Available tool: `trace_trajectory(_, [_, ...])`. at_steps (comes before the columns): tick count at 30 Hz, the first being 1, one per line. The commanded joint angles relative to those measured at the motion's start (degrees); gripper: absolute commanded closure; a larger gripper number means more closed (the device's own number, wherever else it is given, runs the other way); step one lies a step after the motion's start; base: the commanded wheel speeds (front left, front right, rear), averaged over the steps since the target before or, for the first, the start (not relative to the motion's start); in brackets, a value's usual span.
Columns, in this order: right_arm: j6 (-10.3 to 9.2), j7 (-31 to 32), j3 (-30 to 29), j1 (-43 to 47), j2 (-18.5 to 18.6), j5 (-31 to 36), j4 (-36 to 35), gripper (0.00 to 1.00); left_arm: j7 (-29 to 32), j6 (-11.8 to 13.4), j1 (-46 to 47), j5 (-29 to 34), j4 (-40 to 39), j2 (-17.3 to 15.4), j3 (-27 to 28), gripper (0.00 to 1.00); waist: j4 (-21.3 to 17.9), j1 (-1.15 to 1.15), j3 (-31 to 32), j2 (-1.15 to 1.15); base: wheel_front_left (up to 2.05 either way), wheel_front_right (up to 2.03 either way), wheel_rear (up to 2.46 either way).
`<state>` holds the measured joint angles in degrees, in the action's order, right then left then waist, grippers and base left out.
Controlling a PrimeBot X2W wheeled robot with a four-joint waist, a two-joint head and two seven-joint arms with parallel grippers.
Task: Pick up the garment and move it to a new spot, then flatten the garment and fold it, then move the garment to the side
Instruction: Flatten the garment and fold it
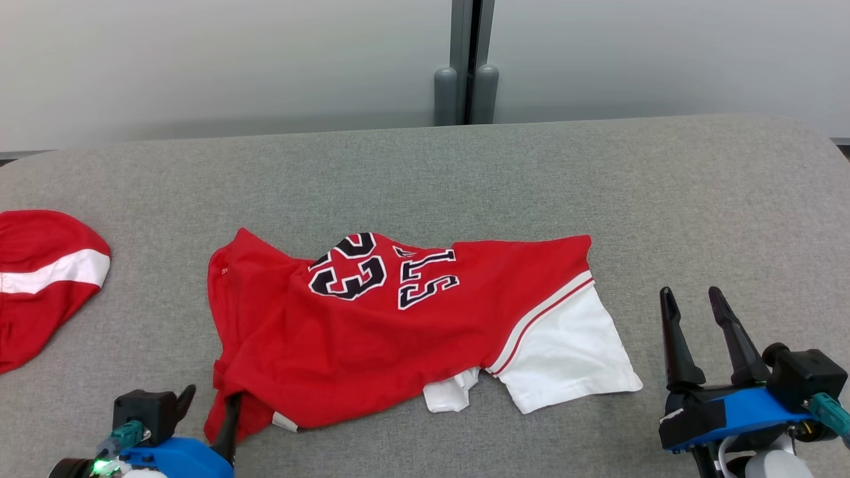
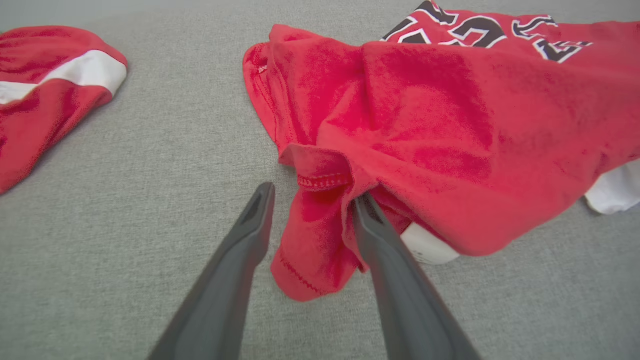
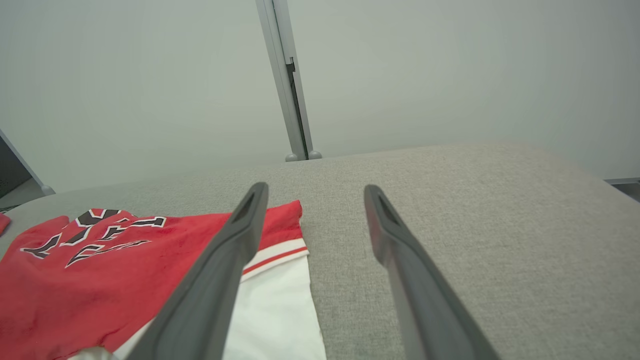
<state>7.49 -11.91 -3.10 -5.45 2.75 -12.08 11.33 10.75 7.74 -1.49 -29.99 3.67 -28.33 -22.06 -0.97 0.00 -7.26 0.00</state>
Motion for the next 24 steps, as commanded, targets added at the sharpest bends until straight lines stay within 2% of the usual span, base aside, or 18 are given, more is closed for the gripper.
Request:
trace_trajectory(1, [0.01, 0.12, 0.04, 0.71, 0.27, 0.12, 0.04, 0.00, 0.00, 0.40, -0.71, 0.26, 0.03, -0.02, 0.38, 0.00, -0.03, 0.00, 0.03, 0.00, 0.00, 0.00, 0.00])
trace_trajectory(6, [0.01, 0.19, -0.20, 0.88, 0.27, 0.29, -0.06, 0.00, -1.59, 2.55, -0.77, 0.93, -1.24, -0.16, 1.59, 0.00, 0.05, 0.00, 0.21, 0.00, 0.00, 0.00, 0.00])
trace_trajectory(11, [0.01, 0.36, -0.49, 1.00, 0.27, 0.40, -0.37, 0.00, -7.51, 4.31, -0.43, 0.59, -2.65, 1.91, 3.84, 0.00, 0.34, 0.00, 0.39, 0.00, 0.00, 0.00, 0.00])
trace_trajectory(16, [0.01, 0.75, -0.70, 0.89, 0.27, 0.50, -0.49, 0.00, -11.48, 4.98, 0.84, 1.35, -1.69, 3.73, 3.93, 0.00, 0.66, 0.00, 0.66, 0.00, 0.00, 0.00, 0.00])
trace_trajectory(24, [0.01, 1.24, -1.14, 1.43, 0.27, 0.56, -1.07, 0.00, -13.95, 5.70, -0.57, 1.43, -2.58, 5.38, 3.37, 0.00, 0.89, 0.00, 1.16, 0.00, 0.00, 0.00, 0.00])
